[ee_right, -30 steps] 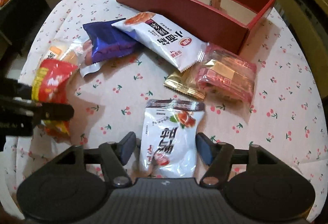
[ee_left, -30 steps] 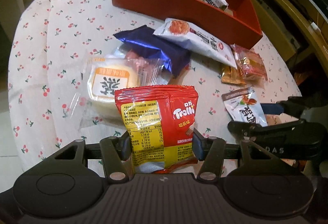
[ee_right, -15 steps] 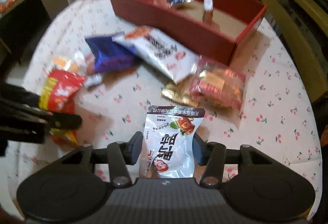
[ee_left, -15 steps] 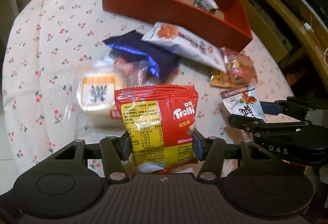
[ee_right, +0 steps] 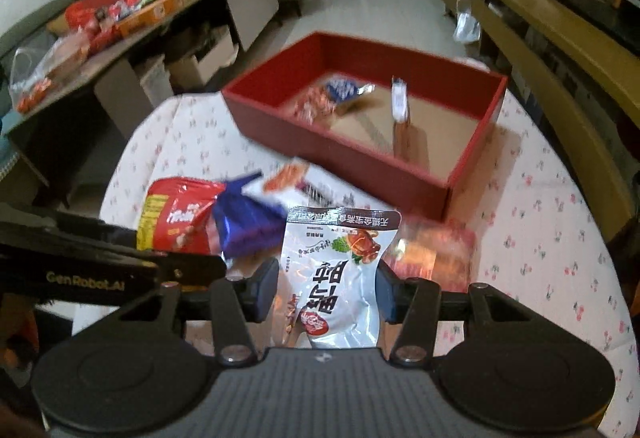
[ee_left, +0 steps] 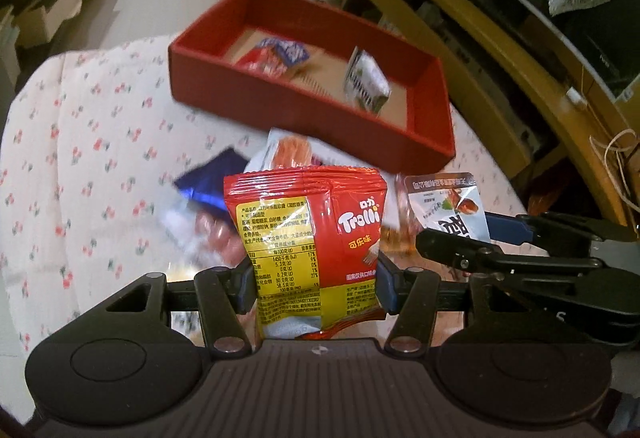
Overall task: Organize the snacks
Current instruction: 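Carry both packets over the red tray and release them inside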
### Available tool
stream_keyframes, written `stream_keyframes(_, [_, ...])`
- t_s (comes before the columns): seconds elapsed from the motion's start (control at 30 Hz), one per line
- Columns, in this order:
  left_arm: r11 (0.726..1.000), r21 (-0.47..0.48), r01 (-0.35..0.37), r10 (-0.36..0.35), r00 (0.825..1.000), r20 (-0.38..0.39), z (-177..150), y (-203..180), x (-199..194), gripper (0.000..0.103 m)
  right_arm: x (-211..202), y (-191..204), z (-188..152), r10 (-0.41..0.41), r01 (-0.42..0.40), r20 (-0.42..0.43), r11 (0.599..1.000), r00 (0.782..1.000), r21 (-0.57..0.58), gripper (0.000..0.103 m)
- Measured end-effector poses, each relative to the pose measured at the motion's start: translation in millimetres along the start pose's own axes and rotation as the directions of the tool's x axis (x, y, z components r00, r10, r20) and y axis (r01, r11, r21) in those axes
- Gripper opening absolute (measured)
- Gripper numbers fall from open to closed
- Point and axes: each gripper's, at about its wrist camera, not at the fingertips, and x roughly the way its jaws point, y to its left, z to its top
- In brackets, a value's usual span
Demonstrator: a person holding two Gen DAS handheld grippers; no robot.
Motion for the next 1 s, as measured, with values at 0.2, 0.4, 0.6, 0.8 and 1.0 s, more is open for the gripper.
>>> stream_keyframes(0.2, [1.0,0.013,-0.011,0.01,0.999,0.049,35,-3,6,0.063,5,-12,27,-0.014,0.011,0.05,0.998,0.999,0.054,0.053])
stream_keyframes(0.4, [1.0,0.007,-0.023,0.022,0.997,0.076,70,-3,21,0.063,20,-26,60,-0.044,0.037,0.088,0.995,0.995,0.087,0.053])
stream_keyframes(0.6, [0.999,0.004,-0.043,0.042,0.995,0.092,102,-2,43,0.063,44,-44,89,-0.07,0.059,0.093,0.991,0.993,0.121,0.053])
stream_keyframes(0.8, [0.996,0.003,-0.092,0.092,0.991,0.099,124,2,69,0.062,70,-54,111,-0.073,0.059,0.094,0.988,0.993,0.14,0.053])
stream_keyframes(1.0, [0.993,-0.01,-0.121,0.121,0.989,0.09,139,13,97,0.062,106,-62,124,-0.094,0.084,0.07,0.987,0.993,0.138,0.053])
